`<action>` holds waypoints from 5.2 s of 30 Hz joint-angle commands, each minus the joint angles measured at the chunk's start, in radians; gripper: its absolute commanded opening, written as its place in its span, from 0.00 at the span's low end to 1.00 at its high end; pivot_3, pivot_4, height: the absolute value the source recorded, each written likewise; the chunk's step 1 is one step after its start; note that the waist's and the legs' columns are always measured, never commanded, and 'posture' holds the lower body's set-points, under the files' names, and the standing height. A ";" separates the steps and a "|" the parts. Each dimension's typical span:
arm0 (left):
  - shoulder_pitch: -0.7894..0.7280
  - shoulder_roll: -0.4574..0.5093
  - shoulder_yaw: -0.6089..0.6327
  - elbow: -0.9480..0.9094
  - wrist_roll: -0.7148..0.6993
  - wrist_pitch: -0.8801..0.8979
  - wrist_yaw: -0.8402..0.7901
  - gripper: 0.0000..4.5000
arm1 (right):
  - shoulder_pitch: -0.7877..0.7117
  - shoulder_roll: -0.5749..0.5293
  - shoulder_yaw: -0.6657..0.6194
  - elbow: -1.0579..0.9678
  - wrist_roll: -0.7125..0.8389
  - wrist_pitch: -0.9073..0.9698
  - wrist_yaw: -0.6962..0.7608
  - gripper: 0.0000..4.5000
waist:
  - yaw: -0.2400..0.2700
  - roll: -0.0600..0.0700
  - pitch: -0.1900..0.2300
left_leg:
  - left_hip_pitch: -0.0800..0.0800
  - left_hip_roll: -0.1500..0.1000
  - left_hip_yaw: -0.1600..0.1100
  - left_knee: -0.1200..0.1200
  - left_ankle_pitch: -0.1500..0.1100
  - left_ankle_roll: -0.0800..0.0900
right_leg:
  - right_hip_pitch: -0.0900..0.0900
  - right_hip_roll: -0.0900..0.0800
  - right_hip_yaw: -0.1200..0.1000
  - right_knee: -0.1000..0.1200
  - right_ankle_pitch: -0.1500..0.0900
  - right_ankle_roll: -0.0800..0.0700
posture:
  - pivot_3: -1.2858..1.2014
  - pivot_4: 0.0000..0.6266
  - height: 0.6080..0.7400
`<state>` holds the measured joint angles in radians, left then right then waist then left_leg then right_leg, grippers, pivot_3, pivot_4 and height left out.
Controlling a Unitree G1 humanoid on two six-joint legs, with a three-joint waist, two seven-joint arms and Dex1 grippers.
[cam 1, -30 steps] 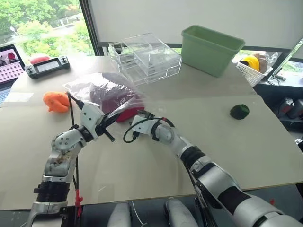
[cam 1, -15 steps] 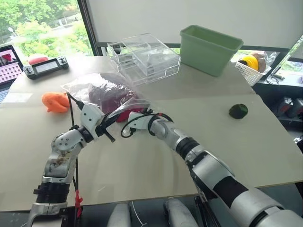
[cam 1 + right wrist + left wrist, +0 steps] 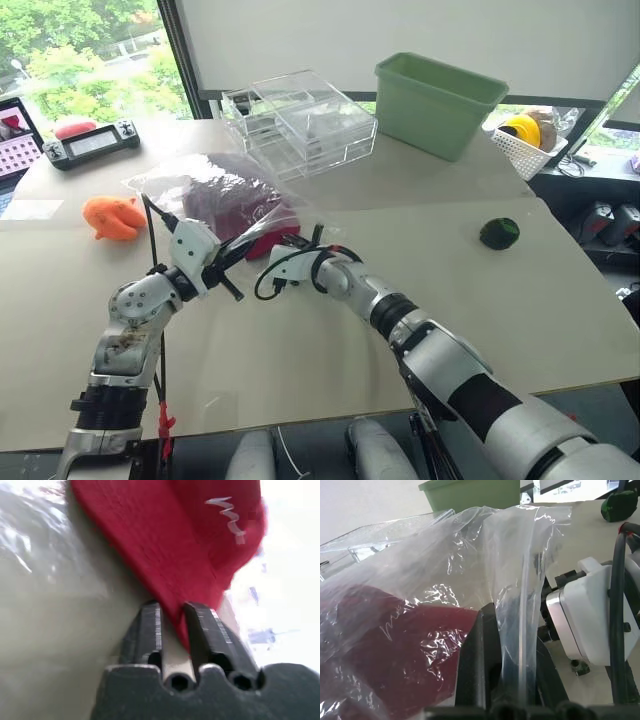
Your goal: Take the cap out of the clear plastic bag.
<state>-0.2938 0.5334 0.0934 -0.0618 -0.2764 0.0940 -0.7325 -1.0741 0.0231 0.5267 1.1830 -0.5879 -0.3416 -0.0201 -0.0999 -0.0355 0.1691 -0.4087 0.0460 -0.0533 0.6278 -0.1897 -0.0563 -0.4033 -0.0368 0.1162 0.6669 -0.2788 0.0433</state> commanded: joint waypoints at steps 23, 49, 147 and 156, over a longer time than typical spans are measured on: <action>0.004 -0.005 -0.020 -0.037 0.002 0.008 0.004 0.00 | 0.459 -0.235 -0.100 -0.758 0.113 -0.007 0.183 0.01 | 0.006 0.000 0.000 | 0.000 0.000 0.000 0.000 0.000 0.000 | 0.001 0.000 0.000 -0.002 0.000 0.000 | 0.52 0.24 0.96; -0.016 -0.028 -0.020 0.066 0.066 -0.163 0.039 0.00 | 0.882 -0.622 -0.962 -1.947 1.525 1.110 0.710 0.01 | 0.045 -0.001 0.000 | -0.001 0.000 0.000 0.001 0.000 0.000 | 0.003 0.000 0.000 -0.004 -0.002 0.003 | 0.52 0.24 0.96; 0.101 -0.281 0.295 0.028 -0.070 0.168 0.767 1.00 | 0.911 -0.328 -0.685 -1.394 0.746 0.608 0.329 1.00 | 0.058 0.000 0.001 | 0.004 -0.001 0.002 0.001 0.000 0.000 | 0.008 -0.001 0.001 -0.004 -0.004 0.001 | 0.52 0.24 0.96; 0.064 -0.203 0.293 0.284 0.068 0.018 0.773 1.00 | 0.931 -0.384 -0.673 -1.278 0.596 0.502 0.226 1.00 | 0.054 0.000 0.001 | 0.005 -0.001 0.002 0.000 0.000 0.000 | 0.007 -0.001 0.001 -0.004 -0.004 0.001 | 0.52 0.24 0.96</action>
<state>-0.2143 0.3192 0.3745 0.1806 -0.2291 0.1627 0.0472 -0.1440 -0.3508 -0.1360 -0.0939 0.0220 0.2081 0.2159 -0.0455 -0.0350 0.1699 -0.4039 0.0449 -0.0515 0.6277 -0.1900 -0.0560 -0.3958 -0.0374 0.1177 0.6629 -0.2829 0.0444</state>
